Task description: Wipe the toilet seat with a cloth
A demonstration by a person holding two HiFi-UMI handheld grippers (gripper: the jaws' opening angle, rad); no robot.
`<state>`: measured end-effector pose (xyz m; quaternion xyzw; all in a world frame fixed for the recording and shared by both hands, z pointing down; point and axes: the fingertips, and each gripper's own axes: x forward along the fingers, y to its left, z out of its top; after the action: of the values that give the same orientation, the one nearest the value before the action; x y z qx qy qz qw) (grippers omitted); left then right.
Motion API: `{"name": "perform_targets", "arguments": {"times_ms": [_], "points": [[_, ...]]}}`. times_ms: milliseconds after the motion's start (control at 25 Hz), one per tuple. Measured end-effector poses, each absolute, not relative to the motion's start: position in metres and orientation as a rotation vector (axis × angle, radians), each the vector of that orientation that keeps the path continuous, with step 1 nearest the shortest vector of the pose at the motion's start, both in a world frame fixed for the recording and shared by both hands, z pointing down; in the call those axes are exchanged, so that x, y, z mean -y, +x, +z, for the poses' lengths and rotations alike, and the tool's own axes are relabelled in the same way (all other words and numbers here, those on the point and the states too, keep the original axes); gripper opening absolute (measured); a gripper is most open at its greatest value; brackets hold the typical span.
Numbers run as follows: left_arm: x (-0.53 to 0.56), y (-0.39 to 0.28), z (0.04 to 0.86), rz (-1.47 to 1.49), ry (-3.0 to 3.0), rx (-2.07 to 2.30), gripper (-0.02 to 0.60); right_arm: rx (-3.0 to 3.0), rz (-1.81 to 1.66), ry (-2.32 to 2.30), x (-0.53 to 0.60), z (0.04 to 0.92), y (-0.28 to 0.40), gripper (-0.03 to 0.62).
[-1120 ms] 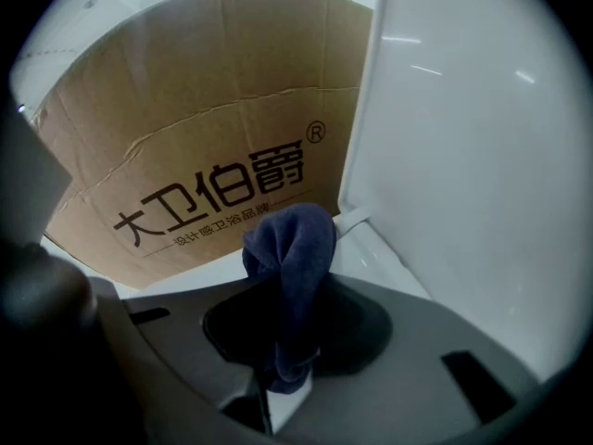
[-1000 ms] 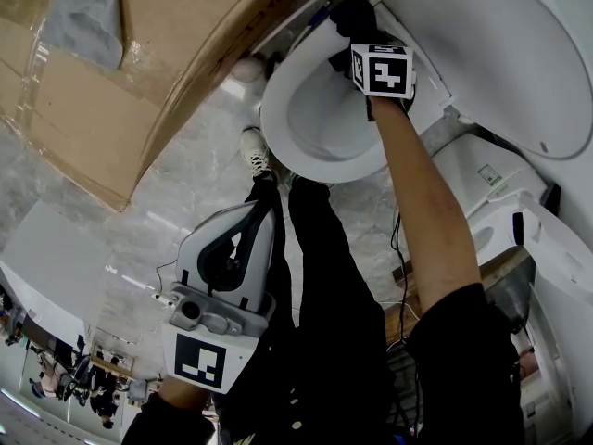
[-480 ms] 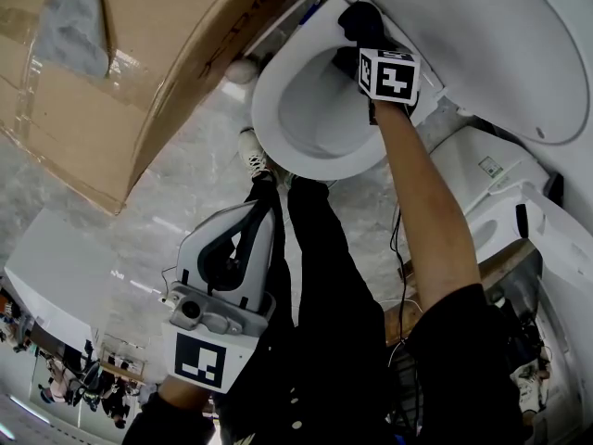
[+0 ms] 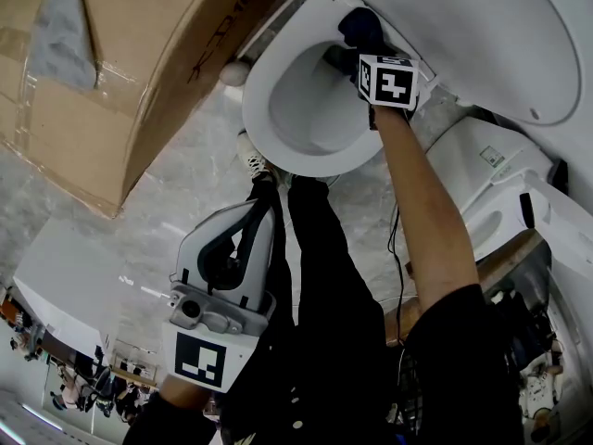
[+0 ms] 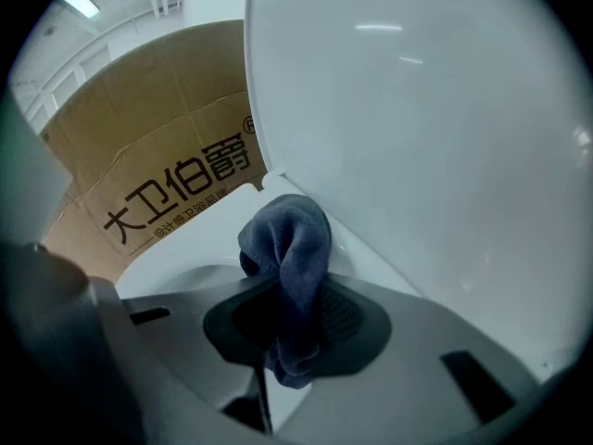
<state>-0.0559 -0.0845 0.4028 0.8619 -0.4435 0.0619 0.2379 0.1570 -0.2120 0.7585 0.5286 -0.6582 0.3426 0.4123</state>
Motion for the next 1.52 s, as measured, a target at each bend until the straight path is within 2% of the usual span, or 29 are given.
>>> {"name": "perform_targets", "arguments": {"times_ms": [840, 1520], "points": [[0.073, -0.017, 0.394, 0.183, 2.418, 1.133, 0.011, 1.596, 0.947, 1.361, 0.160, 0.763, 0.207, 0.071], [0.075, -0.011, 0.368, 0.175, 2.474, 1.122, 0.011, 1.539, 1.197, 1.474, 0.128, 0.756, 0.229, 0.071]]}}
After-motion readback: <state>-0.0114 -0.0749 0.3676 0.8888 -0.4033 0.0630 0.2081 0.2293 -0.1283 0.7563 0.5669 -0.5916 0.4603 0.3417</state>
